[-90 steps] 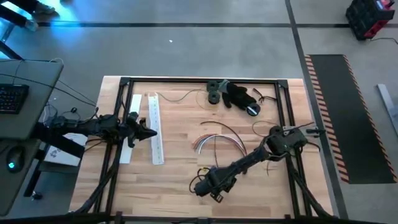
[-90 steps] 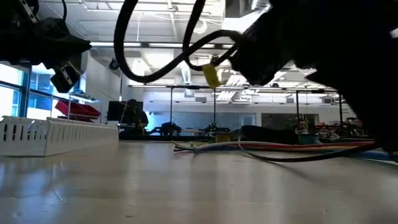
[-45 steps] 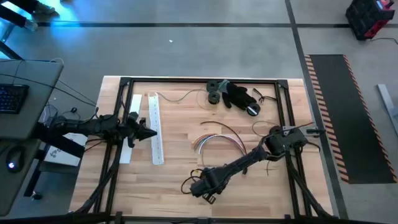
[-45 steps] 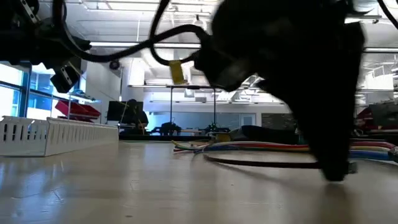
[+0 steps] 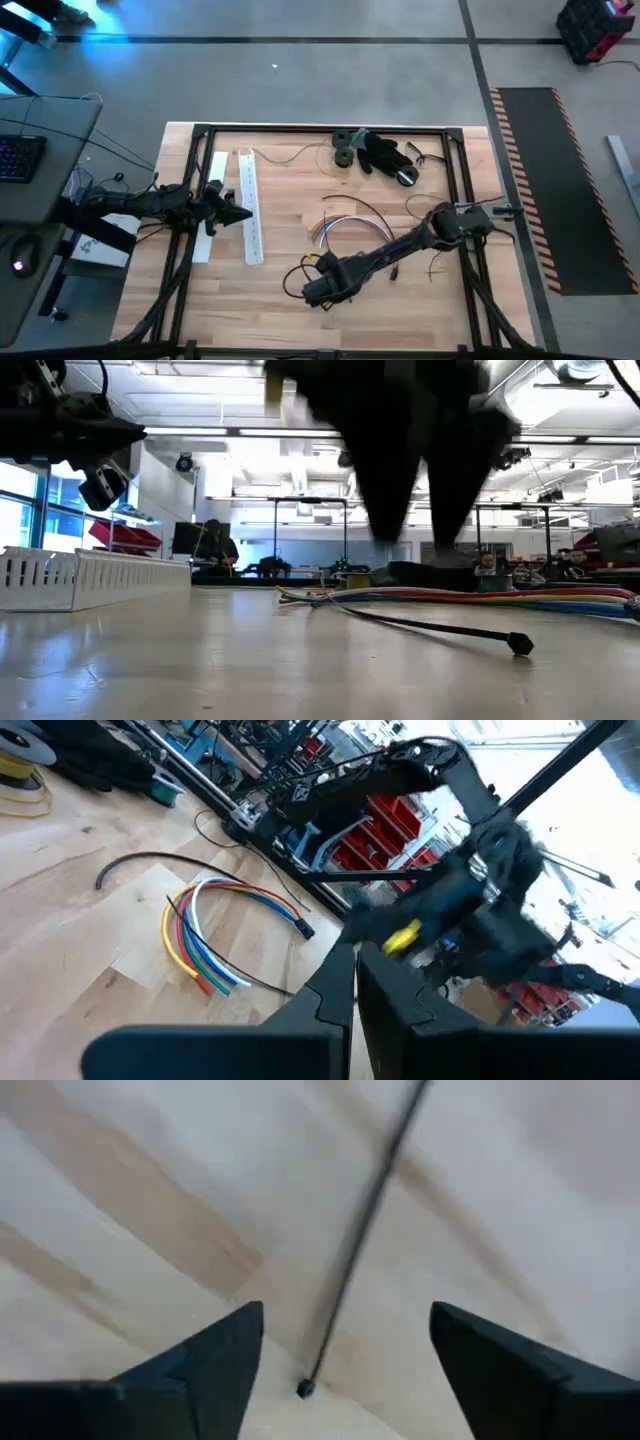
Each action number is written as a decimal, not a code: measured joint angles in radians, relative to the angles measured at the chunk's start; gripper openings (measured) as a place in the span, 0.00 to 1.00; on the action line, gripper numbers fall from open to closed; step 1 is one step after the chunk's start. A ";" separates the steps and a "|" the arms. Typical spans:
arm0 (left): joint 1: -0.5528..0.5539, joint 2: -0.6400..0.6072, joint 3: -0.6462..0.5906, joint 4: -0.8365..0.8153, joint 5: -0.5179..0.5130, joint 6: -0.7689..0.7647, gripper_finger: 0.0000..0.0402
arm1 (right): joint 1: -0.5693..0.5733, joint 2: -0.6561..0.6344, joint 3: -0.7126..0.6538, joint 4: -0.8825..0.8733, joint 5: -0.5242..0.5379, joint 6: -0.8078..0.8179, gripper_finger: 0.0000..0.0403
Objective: Ziptie cables
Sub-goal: Wrap the cables together using a black zip tie
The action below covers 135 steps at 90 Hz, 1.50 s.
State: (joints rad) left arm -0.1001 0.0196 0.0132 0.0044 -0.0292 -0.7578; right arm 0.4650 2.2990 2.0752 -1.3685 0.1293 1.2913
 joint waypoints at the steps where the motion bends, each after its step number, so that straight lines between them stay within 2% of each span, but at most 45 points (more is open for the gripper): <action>1: 0.000 0.000 0.000 0.000 0.000 0.000 0.00 | 0.003 -0.007 0.000 -0.012 0.007 0.005 0.71; 13: 0.001 0.000 0.000 0.002 -0.013 0.001 0.00 | 0.037 -0.099 -0.044 -0.174 0.025 0.079 0.69; 21: 0.002 0.002 0.000 0.006 -0.036 0.002 0.00 | 0.064 -0.171 -0.146 -0.174 -0.004 0.133 0.66; 37: 0.002 0.003 0.000 0.021 -0.117 0.001 0.00 | 0.105 -0.347 -0.507 0.064 -0.131 0.313 0.63; 46: 0.002 0.003 0.000 0.026 -0.150 -0.004 0.00 | 0.119 -0.435 -0.695 0.210 -0.147 0.463 0.63; 53: 0.002 0.004 0.000 0.029 -0.169 -0.008 0.00 | 0.120 -0.480 -0.806 0.346 -0.149 0.517 0.63; 64: 0.002 0.004 0.000 0.034 -0.205 -0.009 0.00 | 0.115 -0.483 -0.927 0.461 -0.165 0.543 0.63; 86: 0.002 0.004 0.000 0.044 -0.286 -0.035 0.00 | 0.092 -0.488 -1.072 0.581 -0.148 0.585 0.61; 98: 0.002 0.005 0.000 0.047 -0.315 -0.050 0.00 | 0.078 -0.497 -1.131 0.686 -0.155 0.535 0.47; 116: 0.001 0.023 0.013 0.019 -0.338 -0.026 0.00 | 0.053 -0.511 -1.113 0.664 -0.133 0.427 0.07; 125: 0.001 0.053 0.035 -0.006 -0.386 -0.024 0.00 | 0.029 -0.548 -1.103 0.635 -0.120 0.418 0.05; 135: 0.002 0.095 0.052 -0.013 -0.414 -0.024 0.00 | -0.011 -0.604 -1.101 0.609 -0.056 0.435 0.04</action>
State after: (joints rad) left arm -0.0986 0.1143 0.0648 -0.0086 -0.4431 -0.7815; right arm 0.4543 1.6952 0.9746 -0.7598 0.0734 1.7259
